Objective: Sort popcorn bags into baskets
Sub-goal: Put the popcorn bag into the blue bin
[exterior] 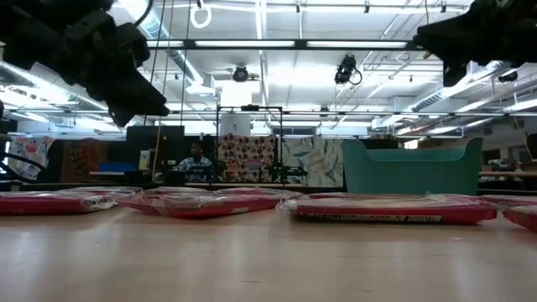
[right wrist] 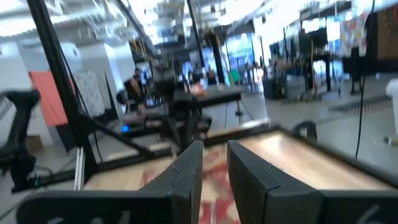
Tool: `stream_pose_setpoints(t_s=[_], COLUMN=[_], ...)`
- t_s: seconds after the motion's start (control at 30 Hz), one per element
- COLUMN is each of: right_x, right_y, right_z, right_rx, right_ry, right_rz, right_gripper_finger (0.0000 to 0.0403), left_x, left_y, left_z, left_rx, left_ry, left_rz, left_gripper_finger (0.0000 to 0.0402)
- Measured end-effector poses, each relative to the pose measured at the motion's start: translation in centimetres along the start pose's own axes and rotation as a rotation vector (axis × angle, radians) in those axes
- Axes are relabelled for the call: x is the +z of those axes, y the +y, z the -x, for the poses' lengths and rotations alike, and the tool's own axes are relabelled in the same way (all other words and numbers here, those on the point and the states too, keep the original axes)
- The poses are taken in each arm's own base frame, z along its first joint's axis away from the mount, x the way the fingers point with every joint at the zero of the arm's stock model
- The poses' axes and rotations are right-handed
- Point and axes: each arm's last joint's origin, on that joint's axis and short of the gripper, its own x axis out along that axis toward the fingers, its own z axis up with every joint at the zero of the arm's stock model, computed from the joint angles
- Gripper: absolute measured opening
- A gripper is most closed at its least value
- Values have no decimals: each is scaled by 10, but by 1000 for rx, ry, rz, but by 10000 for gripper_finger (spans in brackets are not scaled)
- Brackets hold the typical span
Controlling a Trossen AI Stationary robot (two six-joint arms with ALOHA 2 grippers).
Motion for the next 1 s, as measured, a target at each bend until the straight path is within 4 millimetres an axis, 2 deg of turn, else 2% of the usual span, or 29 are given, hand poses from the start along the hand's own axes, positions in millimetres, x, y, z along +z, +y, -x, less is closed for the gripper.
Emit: stream_pose_setpoints(t_s=[0.23, 0.4, 0.63, 0.8, 1.0], right_x=[-17, -31, -24, -38, -57], right_y=[5, 6, 16, 21, 27], right_z=[-21, -33, -65, -86, -110], right_rx=[-35, -66, -58, -33, -29], right_ry=[93, 155, 212, 322, 422], right_rz=[40, 111, 197, 260, 337], right_gripper_finger=[80, 80, 80, 80, 80], left_x=[16, 27, 43, 40, 18], left_y=[-8, -12, -9, -5, -15], left_z=[-31, -56, -94, -112, -119], left_rx=[61, 95, 83, -6, -72], left_ry=[74, 115, 205, 398, 583], left_rz=[58, 20, -29, 65, 70], left_gripper_finger=[105, 110, 173, 193, 189])
